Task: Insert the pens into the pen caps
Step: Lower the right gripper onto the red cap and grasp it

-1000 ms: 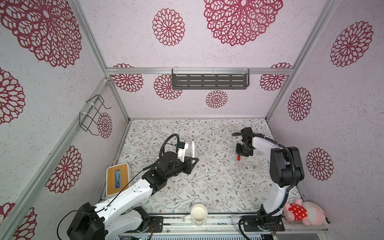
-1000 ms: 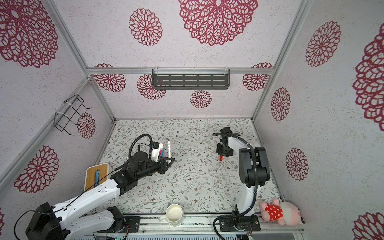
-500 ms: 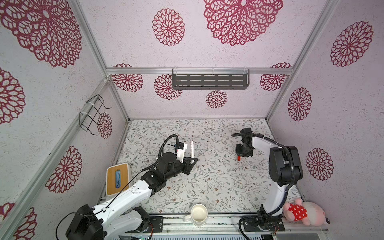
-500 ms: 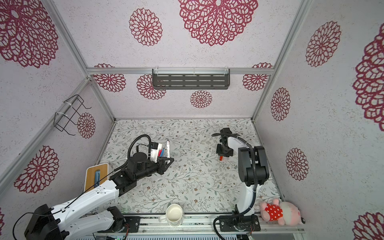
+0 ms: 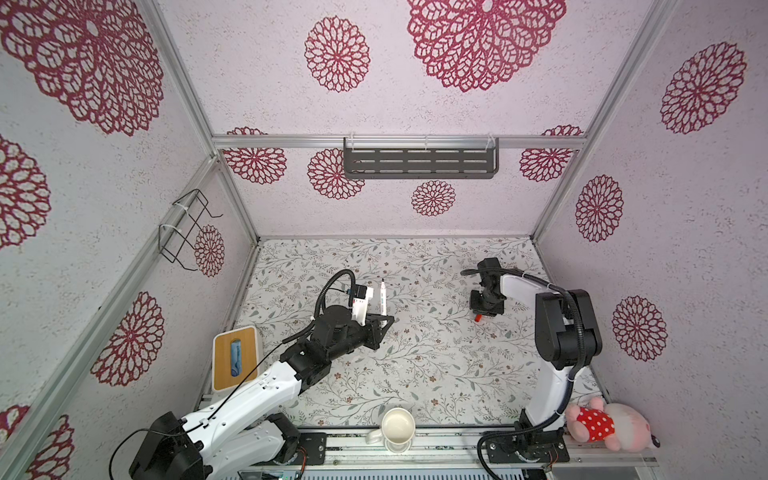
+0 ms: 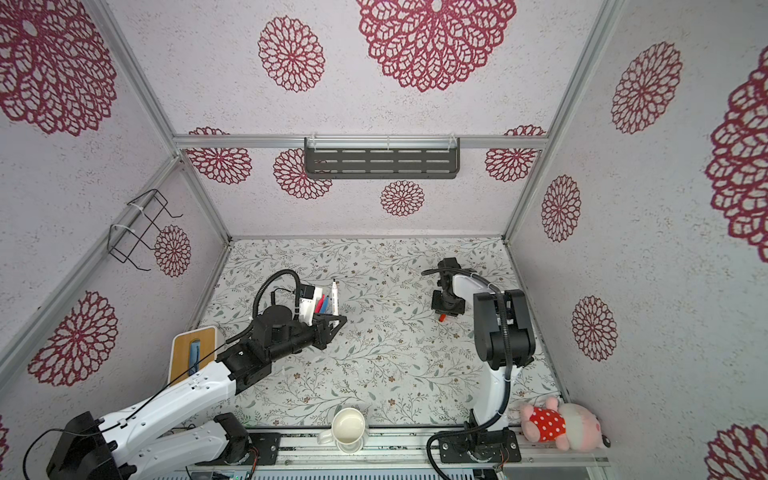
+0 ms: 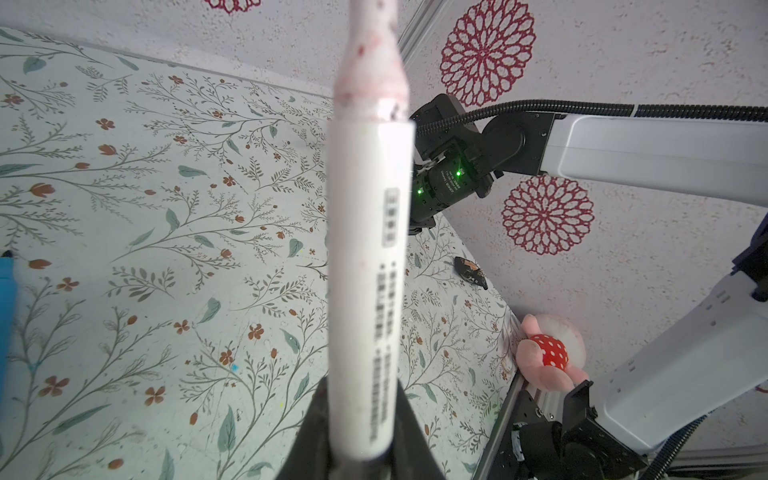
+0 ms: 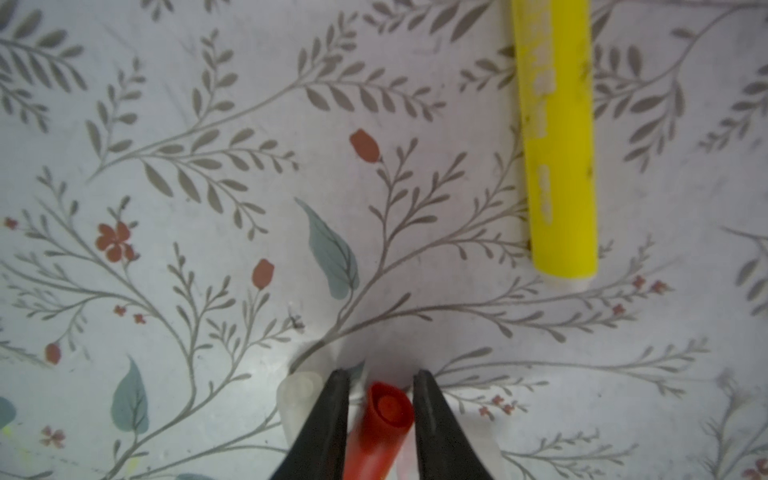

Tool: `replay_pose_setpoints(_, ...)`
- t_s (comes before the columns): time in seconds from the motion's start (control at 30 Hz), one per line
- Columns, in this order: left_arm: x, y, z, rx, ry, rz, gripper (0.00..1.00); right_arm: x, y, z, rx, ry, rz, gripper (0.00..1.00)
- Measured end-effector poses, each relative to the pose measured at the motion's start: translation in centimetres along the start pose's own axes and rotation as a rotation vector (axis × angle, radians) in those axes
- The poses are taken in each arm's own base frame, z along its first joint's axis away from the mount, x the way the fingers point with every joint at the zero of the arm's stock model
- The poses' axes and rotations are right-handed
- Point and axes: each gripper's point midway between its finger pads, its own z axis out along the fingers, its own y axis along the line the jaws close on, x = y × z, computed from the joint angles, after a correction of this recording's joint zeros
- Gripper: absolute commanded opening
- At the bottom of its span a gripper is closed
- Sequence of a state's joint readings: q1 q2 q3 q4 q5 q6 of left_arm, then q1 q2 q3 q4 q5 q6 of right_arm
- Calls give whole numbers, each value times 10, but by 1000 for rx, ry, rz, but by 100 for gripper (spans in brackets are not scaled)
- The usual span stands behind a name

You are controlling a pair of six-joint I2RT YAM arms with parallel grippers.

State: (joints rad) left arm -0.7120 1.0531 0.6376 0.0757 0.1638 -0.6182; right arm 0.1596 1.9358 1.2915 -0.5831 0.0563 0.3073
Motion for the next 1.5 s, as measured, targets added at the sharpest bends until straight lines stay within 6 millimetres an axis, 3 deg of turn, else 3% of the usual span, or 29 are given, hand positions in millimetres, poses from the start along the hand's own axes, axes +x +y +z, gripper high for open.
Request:
replay_pose_setpoints(0.23, -1, 1, -4, -7, -13, 3, 0, 1, 2, 0, 11, -18, -1, 35)
replay_pose_setpoints(1.13, -4, 4, -9, -20, -30, 9, 0, 18, 6, -4, 44, -45, 31, 33)
replay_pose_setpoints(1.5, -4, 6, -10, -23, -30, 13, 0, 18, 9, -4, 40, -50, 27, 21)
